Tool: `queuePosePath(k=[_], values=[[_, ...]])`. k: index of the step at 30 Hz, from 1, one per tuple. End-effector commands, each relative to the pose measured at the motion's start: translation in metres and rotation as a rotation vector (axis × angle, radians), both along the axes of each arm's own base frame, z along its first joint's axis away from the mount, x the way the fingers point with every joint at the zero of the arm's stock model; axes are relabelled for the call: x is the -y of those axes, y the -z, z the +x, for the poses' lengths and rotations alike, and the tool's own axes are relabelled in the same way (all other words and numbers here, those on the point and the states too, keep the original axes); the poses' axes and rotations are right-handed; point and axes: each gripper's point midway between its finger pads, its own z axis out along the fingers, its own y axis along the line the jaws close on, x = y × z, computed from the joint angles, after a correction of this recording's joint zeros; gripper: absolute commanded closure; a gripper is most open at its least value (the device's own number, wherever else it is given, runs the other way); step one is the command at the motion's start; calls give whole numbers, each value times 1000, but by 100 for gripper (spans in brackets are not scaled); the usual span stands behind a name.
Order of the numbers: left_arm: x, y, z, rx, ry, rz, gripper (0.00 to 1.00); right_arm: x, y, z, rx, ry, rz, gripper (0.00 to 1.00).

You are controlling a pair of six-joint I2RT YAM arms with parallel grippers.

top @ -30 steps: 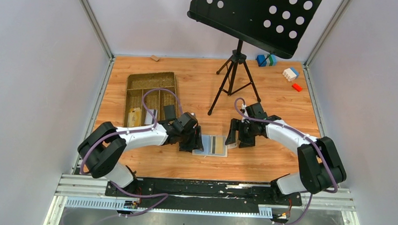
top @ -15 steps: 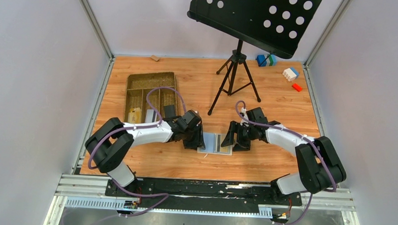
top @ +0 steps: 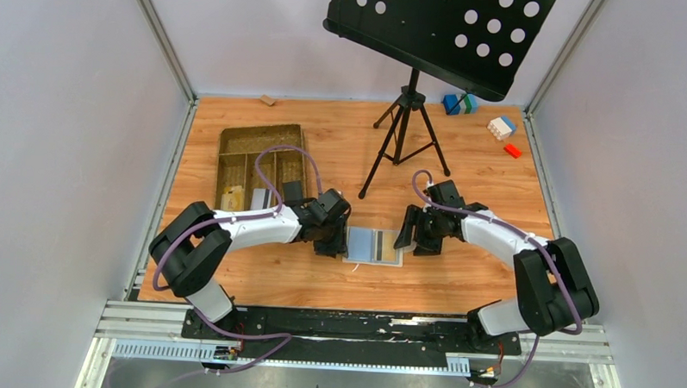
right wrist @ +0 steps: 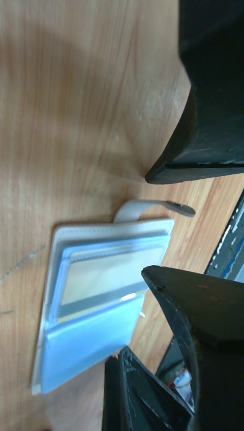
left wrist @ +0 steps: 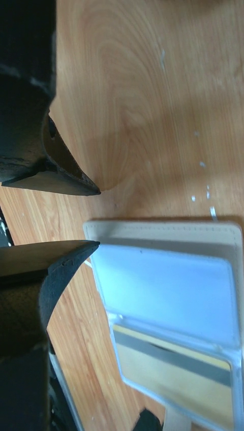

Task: Take the credit cards out of the card holder
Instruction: Pick up the card holder from the center of the board.

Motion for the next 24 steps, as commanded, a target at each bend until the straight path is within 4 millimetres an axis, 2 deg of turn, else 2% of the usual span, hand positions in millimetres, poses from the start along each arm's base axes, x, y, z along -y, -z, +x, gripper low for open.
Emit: queuePosePath(k=[1, 7, 9, 11, 14, 18, 21, 24], values=[[-30, 1, -3, 26, 9, 133, 55, 20, -8, 17, 89, 6, -115, 41], [-21, -9, -1, 49, 23, 76, 51, 16, -10, 15, 91, -13, -94, 60], [-11, -10, -1, 47, 37, 26, 49, 14, -13, 15, 97, -23, -79, 70], [-1, -11, 0, 42, 41, -22, 48, 11, -21, 16, 108, -29, -63, 85], [6, -14, 3, 47, 40, -48, 47, 9, -33, 15, 130, -43, -44, 99], [13, -37, 8, 138, 85, -57, 47, 6, -47, 10, 141, -61, -15, 100], [27, -55, 6, 205, 158, -64, 47, 2, -51, 5, 126, -70, 21, 100], [44, -68, 4, 296, 240, -37, 41, -5, -54, 1, 110, -80, 60, 100]])
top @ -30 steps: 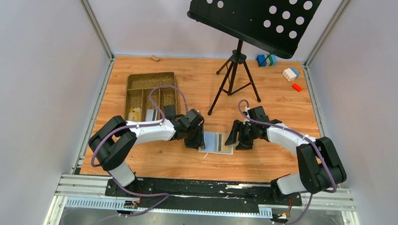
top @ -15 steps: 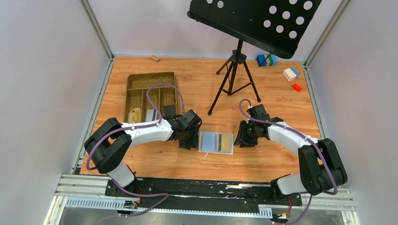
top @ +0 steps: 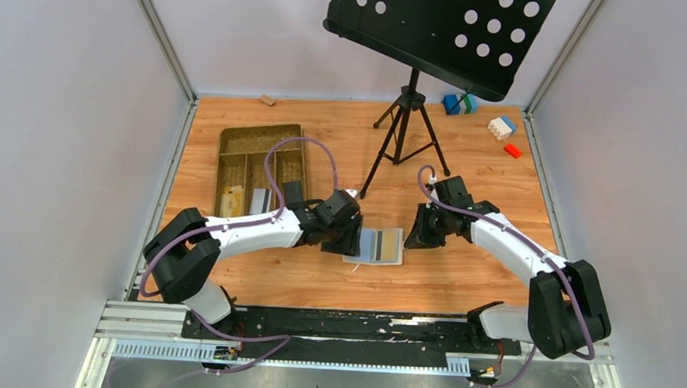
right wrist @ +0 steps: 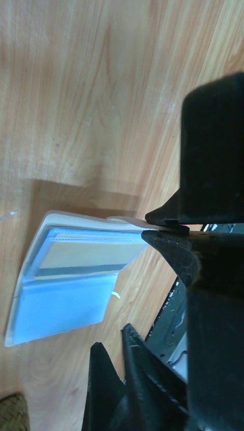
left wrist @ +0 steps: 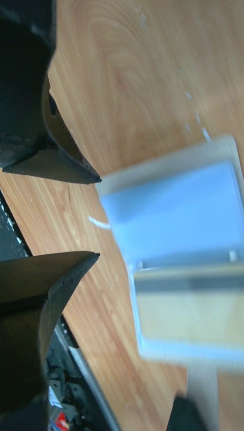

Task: Take the credit cards out of the card holder
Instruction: Pick up the card holder from the center of the board.

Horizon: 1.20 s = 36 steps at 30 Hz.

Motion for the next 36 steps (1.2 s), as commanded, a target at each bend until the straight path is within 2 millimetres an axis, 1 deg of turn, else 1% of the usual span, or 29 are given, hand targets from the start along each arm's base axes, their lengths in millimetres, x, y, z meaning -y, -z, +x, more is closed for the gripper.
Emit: queuePosePath(k=[1, 3, 5, 10, 11, 12, 16, 20, 24, 31, 36], values=[[37, -48, 11, 215, 130, -38, 36, -14, -20, 1, 5, -32, 87, 100], [48, -50, 8, 268, 178, -24, 30, -17, -23, -1, -12, -34, 109, 100], [58, -47, 5, 301, 220, -22, 25, -20, -26, -1, -32, -29, 136, 100], [71, -38, 5, 409, 317, 11, 16, -24, -32, -2, -84, -17, 191, 100], [73, -38, 6, 434, 337, 10, 7, -25, -32, -3, -100, -19, 199, 100], [75, -38, 6, 451, 356, 0, 1, -26, -33, -4, -114, -20, 205, 100], [82, -37, 7, 479, 403, -6, 0, -29, -34, -4, -152, -22, 232, 100], [92, -31, 6, 465, 432, -17, 0, -31, -36, -3, -161, -23, 244, 100], [104, -29, -2, 438, 464, -74, 1, -32, -38, -3, -166, -20, 255, 100], [108, -21, -12, 390, 488, -108, 1, -33, -40, -3, -159, -12, 260, 100], [111, -29, -18, 384, 489, -164, 0, -32, -40, -3, -158, -7, 256, 100]])
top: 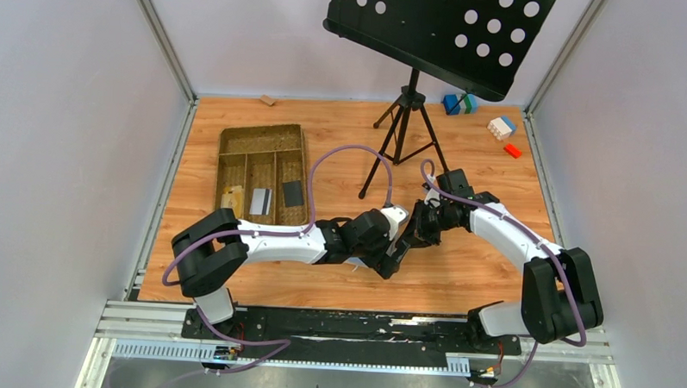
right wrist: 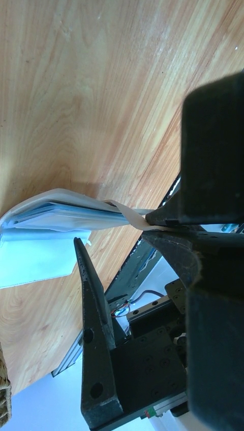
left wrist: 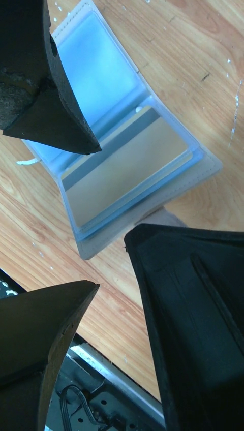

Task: Take the credit cards out of the card holder
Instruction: Pick up the card holder from the center of the board.

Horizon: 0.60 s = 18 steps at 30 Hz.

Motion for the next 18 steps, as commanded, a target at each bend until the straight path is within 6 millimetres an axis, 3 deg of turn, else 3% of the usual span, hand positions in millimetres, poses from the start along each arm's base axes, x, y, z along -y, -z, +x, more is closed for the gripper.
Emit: queuePosePath(k=[1, 9, 15, 18], values=[[13, -18, -4, -1, 17, -94, 0, -5, -17, 11, 38, 13, 37, 100], [5, 3, 1, -40, -48, 21, 12, -5, -18, 10, 41, 16, 39, 100], [0, 2, 6, -30, -84, 41, 19, -5, -19, 11, 44, 15, 39, 99], [0, 0, 6, -33, -93, 34, 27, -5, -19, 11, 45, 18, 40, 99]])
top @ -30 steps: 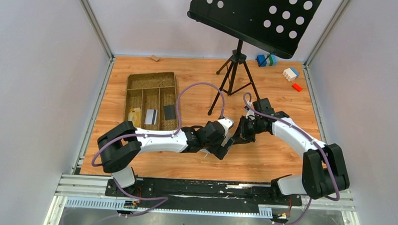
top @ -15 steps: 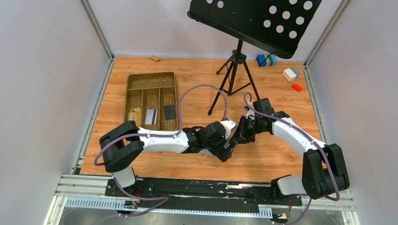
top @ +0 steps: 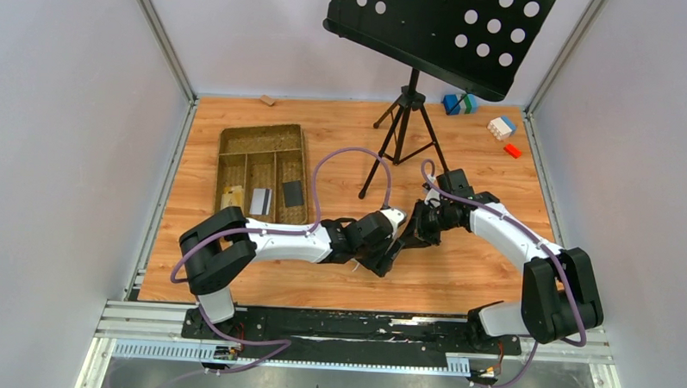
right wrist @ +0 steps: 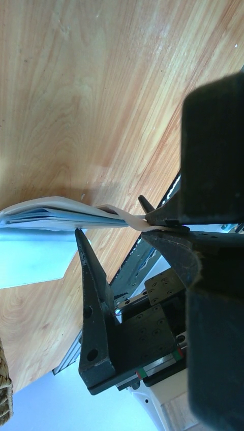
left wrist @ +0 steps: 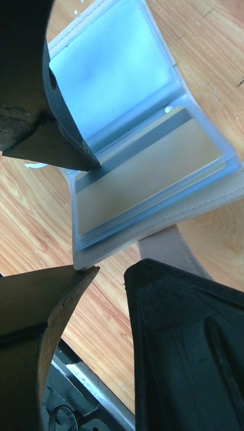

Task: Take the credit cards out of the card holder
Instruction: Pick up the card holder from the center of the board.

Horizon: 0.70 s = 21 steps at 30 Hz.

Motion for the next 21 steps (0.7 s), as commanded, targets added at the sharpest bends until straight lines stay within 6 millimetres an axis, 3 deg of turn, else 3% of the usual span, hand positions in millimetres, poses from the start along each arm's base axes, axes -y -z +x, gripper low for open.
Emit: queuePosePath(k=[1, 6, 9, 12, 17, 21], values=[[7, -17, 7, 21, -38, -32, 30, -5, -19, 11, 53, 9, 36, 98], [5, -17, 5, 16, -50, -48, 41, -3, -19, 13, 58, 14, 37, 90], [4, -16, 5, 12, -56, -55, 44, -1, -18, 14, 62, 19, 34, 76], [3, -15, 5, 10, -68, -60, 45, 2, -16, 14, 63, 35, 26, 53], [2, -17, 5, 10, -77, -73, 47, 6, -11, 16, 61, 70, 17, 26], [3, -18, 5, 7, -78, -83, 48, 5, -1, 19, 43, 90, 20, 19]])
